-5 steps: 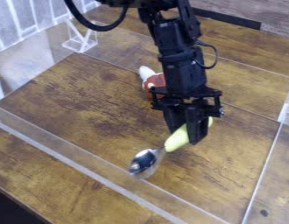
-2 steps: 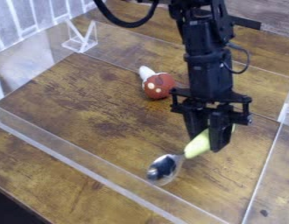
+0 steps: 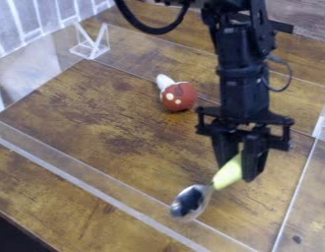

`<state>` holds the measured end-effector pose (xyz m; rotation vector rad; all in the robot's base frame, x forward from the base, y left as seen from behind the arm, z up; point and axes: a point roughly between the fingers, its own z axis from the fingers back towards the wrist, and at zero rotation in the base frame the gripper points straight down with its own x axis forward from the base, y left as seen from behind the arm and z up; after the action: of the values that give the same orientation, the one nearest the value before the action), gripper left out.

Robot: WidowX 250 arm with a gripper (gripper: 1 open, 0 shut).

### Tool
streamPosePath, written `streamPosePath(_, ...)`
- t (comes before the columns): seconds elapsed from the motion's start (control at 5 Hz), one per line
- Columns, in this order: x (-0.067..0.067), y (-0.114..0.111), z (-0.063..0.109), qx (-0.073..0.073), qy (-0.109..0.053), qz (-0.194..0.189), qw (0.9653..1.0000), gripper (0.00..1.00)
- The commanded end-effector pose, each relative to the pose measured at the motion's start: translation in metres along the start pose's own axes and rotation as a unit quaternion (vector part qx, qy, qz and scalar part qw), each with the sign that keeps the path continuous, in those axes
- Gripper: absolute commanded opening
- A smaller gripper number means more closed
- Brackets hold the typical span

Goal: Move the green spoon to the right

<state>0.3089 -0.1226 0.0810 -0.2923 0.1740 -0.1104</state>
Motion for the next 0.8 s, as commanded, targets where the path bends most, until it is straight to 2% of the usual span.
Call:
streamPosePath(0.0, -0.016, -0.009, 0.016, 0.0, -0.038, 0.001, 0.9993, 0.0)
streamPosePath(0.2, -0.023, -0.023, 0.009, 0.009, -0.017, -0.044, 0.9988, 0.0)
streamPosePath(0.4, -0.019, -0.035, -0.002, 0.019, 0.006, -0.086, 0.9961, 0.0)
streamPosePath(0.6, -0.017, -0.018, -0.016, 0.012, 0.011, -0.06, 0.998, 0.0)
